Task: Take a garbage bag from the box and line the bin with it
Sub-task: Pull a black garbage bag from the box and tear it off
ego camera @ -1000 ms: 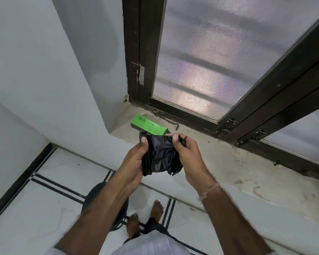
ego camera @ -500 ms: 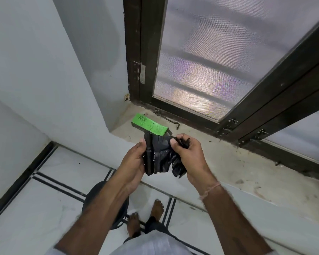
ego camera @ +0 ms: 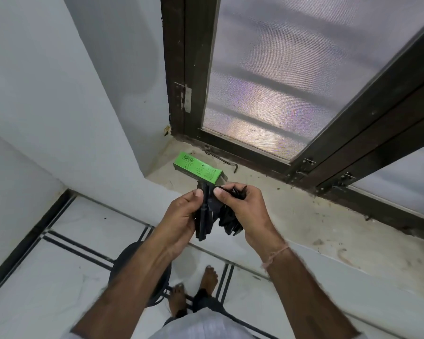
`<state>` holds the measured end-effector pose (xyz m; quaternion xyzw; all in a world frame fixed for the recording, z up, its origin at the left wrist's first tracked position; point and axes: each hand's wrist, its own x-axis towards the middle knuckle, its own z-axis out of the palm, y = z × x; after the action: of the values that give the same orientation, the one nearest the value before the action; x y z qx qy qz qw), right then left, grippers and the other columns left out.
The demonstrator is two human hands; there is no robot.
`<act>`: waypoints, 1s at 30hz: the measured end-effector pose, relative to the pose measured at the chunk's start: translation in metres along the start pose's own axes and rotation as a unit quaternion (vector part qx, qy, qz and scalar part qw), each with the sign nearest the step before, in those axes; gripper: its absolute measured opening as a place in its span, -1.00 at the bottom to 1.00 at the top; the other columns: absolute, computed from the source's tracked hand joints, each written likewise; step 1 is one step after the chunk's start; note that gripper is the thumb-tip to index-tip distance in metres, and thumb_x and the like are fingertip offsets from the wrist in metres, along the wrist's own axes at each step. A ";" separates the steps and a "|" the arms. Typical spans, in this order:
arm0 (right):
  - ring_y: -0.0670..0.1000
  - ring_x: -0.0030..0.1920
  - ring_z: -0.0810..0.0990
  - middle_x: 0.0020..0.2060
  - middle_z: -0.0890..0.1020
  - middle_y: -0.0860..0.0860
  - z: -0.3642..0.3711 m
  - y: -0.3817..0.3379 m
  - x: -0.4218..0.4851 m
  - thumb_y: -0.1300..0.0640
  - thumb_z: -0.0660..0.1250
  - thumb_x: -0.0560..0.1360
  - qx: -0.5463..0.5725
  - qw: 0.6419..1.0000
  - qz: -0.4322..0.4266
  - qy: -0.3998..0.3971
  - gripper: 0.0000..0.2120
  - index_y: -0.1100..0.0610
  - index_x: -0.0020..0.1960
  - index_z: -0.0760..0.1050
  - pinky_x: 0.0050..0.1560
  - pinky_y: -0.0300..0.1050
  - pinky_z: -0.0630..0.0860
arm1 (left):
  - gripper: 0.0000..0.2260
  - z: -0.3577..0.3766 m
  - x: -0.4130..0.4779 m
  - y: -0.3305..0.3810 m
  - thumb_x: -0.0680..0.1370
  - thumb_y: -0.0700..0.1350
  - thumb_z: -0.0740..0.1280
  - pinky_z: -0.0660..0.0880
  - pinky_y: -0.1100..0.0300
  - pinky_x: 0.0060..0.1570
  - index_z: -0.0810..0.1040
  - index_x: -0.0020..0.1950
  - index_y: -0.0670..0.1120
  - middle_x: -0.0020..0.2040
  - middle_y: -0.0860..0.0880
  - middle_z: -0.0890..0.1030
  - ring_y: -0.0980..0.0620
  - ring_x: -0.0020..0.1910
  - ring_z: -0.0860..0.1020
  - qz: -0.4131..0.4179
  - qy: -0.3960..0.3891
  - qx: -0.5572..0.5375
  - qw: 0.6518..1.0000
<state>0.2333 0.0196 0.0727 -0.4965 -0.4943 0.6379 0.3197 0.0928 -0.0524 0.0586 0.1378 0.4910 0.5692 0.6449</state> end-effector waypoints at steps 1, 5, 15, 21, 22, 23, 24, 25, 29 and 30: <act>0.20 -0.36 0.63 -0.33 0.71 0.09 -0.001 0.001 0.001 0.22 0.51 0.52 -0.008 1.000 -0.002 -0.003 -0.94 0.21 -0.08 0.67 -0.39 0.05 0.59 | -0.60 0.000 0.000 0.000 0.59 0.03 0.32 0.52 0.11 -0.27 0.61 0.25 -0.27 -0.08 -0.24 0.64 -0.11 -0.19 0.58 -0.006 -0.001 -0.001 1.000; 0.19 -0.39 0.64 -0.30 0.70 0.20 -0.002 0.002 0.000 0.20 0.52 0.52 -0.012 1.000 0.000 -0.006 -0.86 0.28 0.00 0.67 -0.39 0.02 0.58 | -0.62 0.000 0.002 0.000 0.62 -0.02 0.31 0.50 0.14 -0.32 0.56 0.30 -0.28 -0.09 -0.22 0.64 -0.06 -0.24 0.58 -0.020 0.003 -0.011 1.000; 0.13 -0.39 0.65 -0.19 0.73 0.20 0.002 0.009 0.001 0.20 0.51 0.53 -0.035 0.999 -0.009 0.020 -0.97 0.14 -0.04 0.72 -0.51 -0.05 0.54 | -0.79 0.002 0.008 -0.002 0.63 -0.12 0.29 0.62 0.10 -0.23 0.63 0.13 -0.23 -0.03 -0.26 0.62 -0.20 0.01 0.56 -0.040 0.036 -0.047 0.997; -0.08 -0.26 0.67 -0.28 0.71 -0.03 0.010 0.015 0.000 0.29 0.50 0.51 0.022 0.997 -0.009 0.068 -0.92 0.14 -0.11 0.70 -0.23 -0.23 0.58 | -0.83 0.010 0.010 -0.003 0.65 -0.21 0.25 0.56 -0.05 0.13 0.62 -0.03 -0.20 -0.20 -0.13 0.68 -0.08 -0.15 0.62 -0.042 0.059 -0.102 0.992; -0.10 -0.25 0.67 -0.28 0.70 -0.04 0.011 0.015 -0.001 0.32 0.49 0.52 0.038 0.997 -0.008 0.073 -0.94 0.19 -0.09 0.69 -0.20 -0.26 0.58 | -0.82 0.011 0.011 -0.004 0.65 -0.22 0.24 0.58 0.02 0.05 0.61 -0.06 -0.19 -0.23 -0.11 0.68 -0.05 -0.18 0.62 -0.038 0.063 -0.109 0.991; -0.12 -0.25 0.67 -0.28 0.70 -0.04 0.012 0.014 -0.003 0.33 0.47 0.53 0.053 0.996 -0.010 0.077 -0.98 0.26 -0.06 0.68 -0.18 -0.30 0.58 | -0.81 0.012 0.011 -0.004 0.66 -0.22 0.23 0.60 0.08 -0.03 0.60 -0.08 -0.17 -0.25 -0.08 0.68 -0.02 -0.21 0.63 -0.035 0.067 -0.116 0.990; -0.12 -0.24 0.67 -0.28 0.70 -0.03 0.013 0.014 -0.003 0.34 0.46 0.53 0.061 0.995 -0.010 0.082 -0.97 0.31 -0.04 0.67 -0.17 -0.31 0.58 | -0.81 0.013 0.012 -0.004 0.66 -0.22 0.24 0.62 0.13 -0.08 0.60 -0.08 -0.17 -0.27 -0.07 0.68 0.00 -0.22 0.63 -0.032 0.070 -0.123 0.989; -0.12 -0.22 0.68 -0.26 0.71 -0.01 0.013 0.014 -0.003 0.35 0.45 0.53 0.073 0.993 -0.008 0.088 -0.96 0.33 -0.04 0.66 -0.16 -0.32 0.58 | -0.82 0.014 0.012 -0.004 0.66 -0.21 0.24 0.64 0.16 -0.12 0.59 -0.09 -0.16 -0.28 -0.06 0.68 0.02 -0.23 0.63 -0.027 0.075 -0.131 0.988; -0.01 -0.18 0.66 -0.18 0.68 0.14 0.018 0.011 -0.002 0.37 0.43 0.54 0.130 0.986 0.007 0.105 -0.94 0.27 -0.08 0.65 -0.14 -0.23 0.62 | -0.79 0.018 0.014 -0.001 0.67 -0.21 0.23 0.65 0.24 -0.23 0.57 -0.13 -0.15 -0.34 -0.03 0.68 0.09 -0.34 0.66 -0.002 0.094 -0.154 0.984; 0.02 -0.20 0.66 -0.19 0.68 0.16 0.018 0.009 -0.002 0.37 0.41 0.55 0.148 0.983 0.014 0.110 -0.93 0.27 -0.09 0.64 -0.14 -0.18 0.63 | -0.79 0.018 0.014 0.000 0.67 -0.21 0.23 0.65 0.24 -0.24 0.56 -0.13 -0.15 -0.35 -0.02 0.66 0.08 -0.34 0.65 0.000 0.100 -0.158 0.982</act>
<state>0.2176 0.0092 0.0648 -0.5180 -0.3485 0.6500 0.4332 0.1051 -0.0330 0.0606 -0.0237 0.4566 0.6506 0.6063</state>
